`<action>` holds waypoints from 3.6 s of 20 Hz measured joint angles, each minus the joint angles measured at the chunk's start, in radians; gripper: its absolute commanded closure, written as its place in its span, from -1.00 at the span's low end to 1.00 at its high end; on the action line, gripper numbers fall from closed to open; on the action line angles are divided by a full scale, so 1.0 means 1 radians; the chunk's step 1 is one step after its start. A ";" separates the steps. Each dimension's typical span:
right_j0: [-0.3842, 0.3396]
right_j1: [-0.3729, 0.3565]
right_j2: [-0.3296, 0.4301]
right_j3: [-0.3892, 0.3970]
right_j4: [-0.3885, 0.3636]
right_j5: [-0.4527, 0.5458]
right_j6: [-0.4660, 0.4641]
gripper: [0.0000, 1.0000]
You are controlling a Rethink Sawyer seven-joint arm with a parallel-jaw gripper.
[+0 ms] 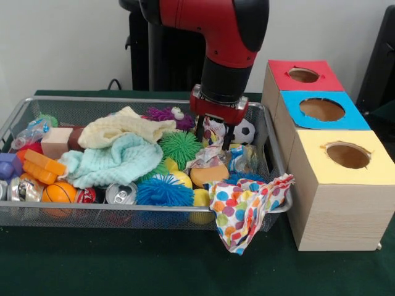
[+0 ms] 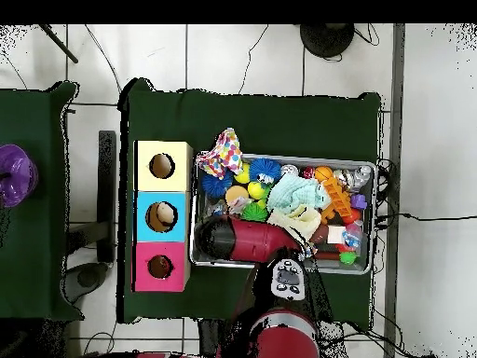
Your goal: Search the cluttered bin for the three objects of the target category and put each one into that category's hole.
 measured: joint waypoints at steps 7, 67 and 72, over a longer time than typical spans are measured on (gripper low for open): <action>0.035 0.024 -0.054 -0.043 0.032 -0.057 0.000 1.00; -0.360 -0.233 0.181 0.059 -0.136 0.135 0.000 -1.00; -0.347 -0.274 0.181 0.074 -0.136 0.135 0.000 -1.00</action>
